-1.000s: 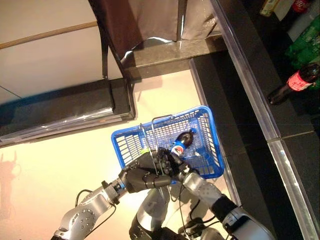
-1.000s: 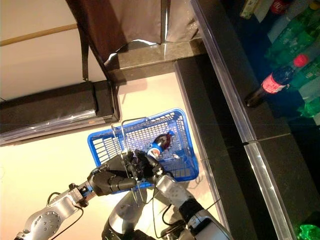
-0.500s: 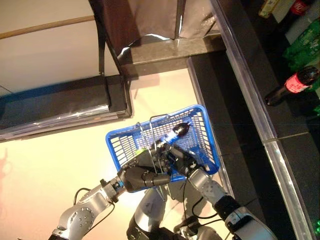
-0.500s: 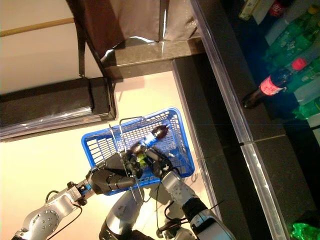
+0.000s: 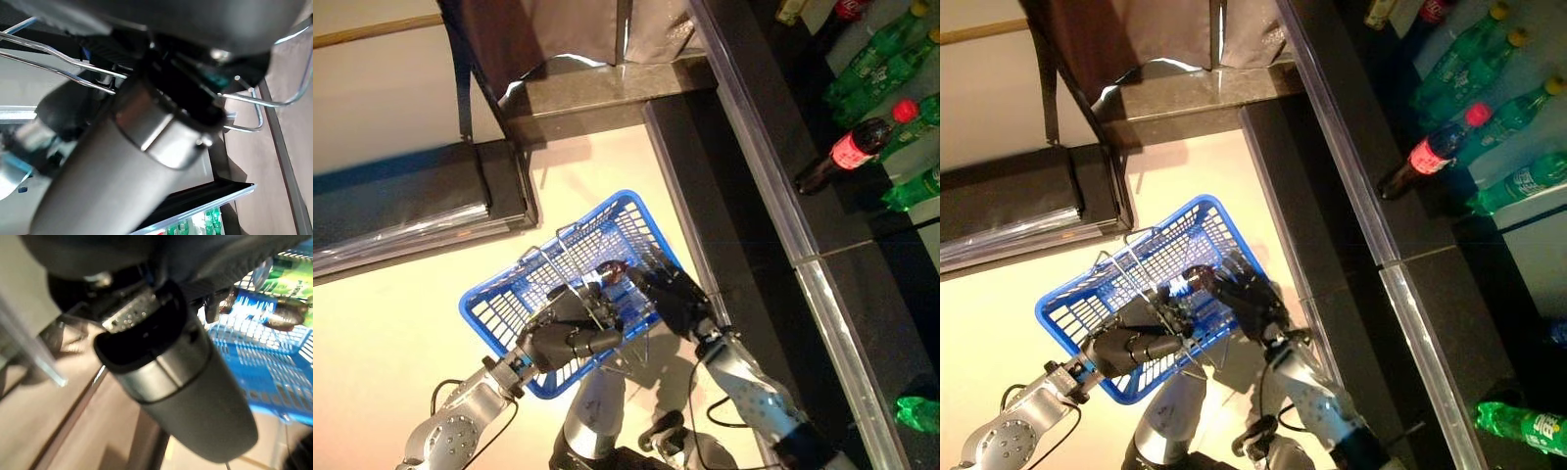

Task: Pick up the drink and place into the basket.

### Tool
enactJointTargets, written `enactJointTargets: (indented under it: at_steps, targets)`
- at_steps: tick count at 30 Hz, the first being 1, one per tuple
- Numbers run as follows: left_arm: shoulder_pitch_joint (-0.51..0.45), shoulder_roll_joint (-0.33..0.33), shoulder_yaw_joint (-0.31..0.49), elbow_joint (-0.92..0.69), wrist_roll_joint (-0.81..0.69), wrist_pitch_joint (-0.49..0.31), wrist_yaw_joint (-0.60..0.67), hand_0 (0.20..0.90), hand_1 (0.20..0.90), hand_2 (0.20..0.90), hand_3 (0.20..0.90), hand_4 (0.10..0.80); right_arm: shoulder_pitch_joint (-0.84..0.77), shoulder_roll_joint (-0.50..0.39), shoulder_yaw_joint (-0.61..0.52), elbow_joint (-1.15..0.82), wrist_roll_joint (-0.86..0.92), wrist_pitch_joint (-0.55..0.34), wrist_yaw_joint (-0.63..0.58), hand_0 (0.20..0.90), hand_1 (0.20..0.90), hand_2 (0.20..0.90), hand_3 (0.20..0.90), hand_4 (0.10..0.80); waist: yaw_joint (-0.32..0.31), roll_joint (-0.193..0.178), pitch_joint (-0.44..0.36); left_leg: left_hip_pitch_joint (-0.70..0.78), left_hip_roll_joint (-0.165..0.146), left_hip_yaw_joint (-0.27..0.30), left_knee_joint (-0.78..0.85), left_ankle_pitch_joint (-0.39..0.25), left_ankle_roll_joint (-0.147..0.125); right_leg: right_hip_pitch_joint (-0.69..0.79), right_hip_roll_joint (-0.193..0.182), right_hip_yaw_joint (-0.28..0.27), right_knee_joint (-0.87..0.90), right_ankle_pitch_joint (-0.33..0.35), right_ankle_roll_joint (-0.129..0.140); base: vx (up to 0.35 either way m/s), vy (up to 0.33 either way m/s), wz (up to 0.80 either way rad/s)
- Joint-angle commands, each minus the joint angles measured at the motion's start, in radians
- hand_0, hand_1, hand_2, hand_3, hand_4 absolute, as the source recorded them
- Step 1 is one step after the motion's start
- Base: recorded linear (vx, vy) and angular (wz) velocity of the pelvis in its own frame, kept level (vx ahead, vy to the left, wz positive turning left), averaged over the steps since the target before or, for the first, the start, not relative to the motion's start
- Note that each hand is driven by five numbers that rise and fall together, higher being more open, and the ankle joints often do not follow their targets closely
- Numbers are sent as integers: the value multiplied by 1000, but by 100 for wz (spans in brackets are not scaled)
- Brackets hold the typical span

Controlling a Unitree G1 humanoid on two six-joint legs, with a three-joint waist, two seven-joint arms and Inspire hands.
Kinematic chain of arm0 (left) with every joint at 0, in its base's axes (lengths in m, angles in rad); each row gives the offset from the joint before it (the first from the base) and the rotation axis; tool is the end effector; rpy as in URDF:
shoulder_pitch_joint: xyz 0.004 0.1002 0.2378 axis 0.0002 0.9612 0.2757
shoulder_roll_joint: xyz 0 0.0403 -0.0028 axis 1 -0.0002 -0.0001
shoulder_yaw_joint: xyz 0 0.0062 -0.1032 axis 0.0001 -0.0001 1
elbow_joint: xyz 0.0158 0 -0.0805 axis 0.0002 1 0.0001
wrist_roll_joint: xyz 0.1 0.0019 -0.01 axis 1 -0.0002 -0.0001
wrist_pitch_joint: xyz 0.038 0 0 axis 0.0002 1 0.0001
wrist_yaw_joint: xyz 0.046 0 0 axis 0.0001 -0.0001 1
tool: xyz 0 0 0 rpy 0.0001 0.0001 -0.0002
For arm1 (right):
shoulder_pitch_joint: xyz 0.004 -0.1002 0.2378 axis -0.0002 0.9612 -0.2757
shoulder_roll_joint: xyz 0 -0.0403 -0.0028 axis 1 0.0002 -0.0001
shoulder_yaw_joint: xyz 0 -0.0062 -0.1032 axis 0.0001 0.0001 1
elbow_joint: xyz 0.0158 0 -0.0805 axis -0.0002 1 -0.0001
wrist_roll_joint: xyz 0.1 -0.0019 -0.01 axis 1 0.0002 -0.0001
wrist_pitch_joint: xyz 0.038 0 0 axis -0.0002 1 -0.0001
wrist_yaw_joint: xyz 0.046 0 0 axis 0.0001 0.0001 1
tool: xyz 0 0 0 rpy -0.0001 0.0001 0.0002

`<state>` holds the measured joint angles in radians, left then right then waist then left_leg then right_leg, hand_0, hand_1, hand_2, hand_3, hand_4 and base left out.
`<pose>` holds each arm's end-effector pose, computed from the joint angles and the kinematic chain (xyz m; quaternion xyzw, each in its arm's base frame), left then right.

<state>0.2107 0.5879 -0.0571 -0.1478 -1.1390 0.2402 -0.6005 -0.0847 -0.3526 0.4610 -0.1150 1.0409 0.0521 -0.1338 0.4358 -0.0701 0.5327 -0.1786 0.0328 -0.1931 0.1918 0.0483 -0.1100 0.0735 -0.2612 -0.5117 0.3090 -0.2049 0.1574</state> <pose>0.1597 0.2348 0.0493 -0.3144 0.0882 -0.3289 0.8861 0.1986 -0.1184 0.0585 0.3169 0.1155 0.1824 0.9236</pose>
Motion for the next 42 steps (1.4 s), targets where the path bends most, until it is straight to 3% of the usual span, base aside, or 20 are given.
enactJointTargets:
  at_steps: [1, 4, 9, 16, 20, 27, 36, 42]
  targets:
    - [-40, -88, -15, -365, -92, -140, -191, 300, 300, 300, 200, 100, -9, -20, -13, -148, -42, -33, 112, 900, 900, 900, 900, 800, -52, 25, -79, 12, -17, 61, 29, -26, 75, -35, 49, 4, 8, 120, -58, 1, -7, -5]
    - [-9, -93, 0, -357, -83, -149, -181, 300, 300, 300, 200, 100, 57, -52, -37, -231, -68, -25, 197, 900, 900, 900, 900, 800, -71, 15, -85, 26, -11, 74, 28, -32, 74, -31, 53, 15, 9, 117, -55, 5, -14, -5]
    - [26, -86, 22, -323, -11, -239, -131, 300, 300, 300, 200, 100, 123, -89, -52, -303, -90, -38, 293, 900, 900, 900, 900, 800, -97, -1, -111, 61, -2, 95, 17, -40, 69, -17, 63, 42, -12, 120, -49, 19, -13, -14]
    - [88, -123, 40, -238, 81, -288, 88, 300, 300, 300, 200, 100, 253, -115, -95, -324, -138, -49, 342, 900, 900, 900, 900, 800, -160, -18, -189, 137, 12, 139, -20, -49, 62, 19, 75, 102, -80, 136, -29, 32, 17, -20]
    - [144, -138, 34, -145, 166, -359, 259, 300, 300, 300, 200, 100, 356, -150, -156, -293, -128, -30, 374, 900, 900, 900, 900, 800, -229, -16, -252, 205, 33, 197, -83, -46, 60, 43, 73, 174, -149, 156, -12, -41, 57, -39]
    - [158, -150, 31, 0, 184, -434, 393, 300, 300, 300, 200, 100, 467, -171, -243, -192, -168, -24, 460, 900, 900, 900, 900, 800, -329, -13, -309, 258, 64, 305, -153, -41, 56, 38, 61, 272, -225, 193, 11, -110, 27, -46]
    - [128, -172, 26, 198, 200, -464, 459, 300, 300, 300, 200, 100, 511, -116, -255, 61, -327, 44, 406, 900, 900, 900, 900, 800, -408, -4, -354, 283, 83, 383, -198, -35, 46, 24, 60, 315, -254, 207, 6, -89, -8, -30]
    - [68, -234, 24, 415, 158, -468, 526, 300, 300, 300, 200, 100, 467, -28, -241, 351, -412, 50, 224, 900, 900, 900, 900, 800, -438, 12, -383, 298, 96, 411, -219, -32, 37, 25, 71, 320, -264, 205, -11, -83, -58, -23]
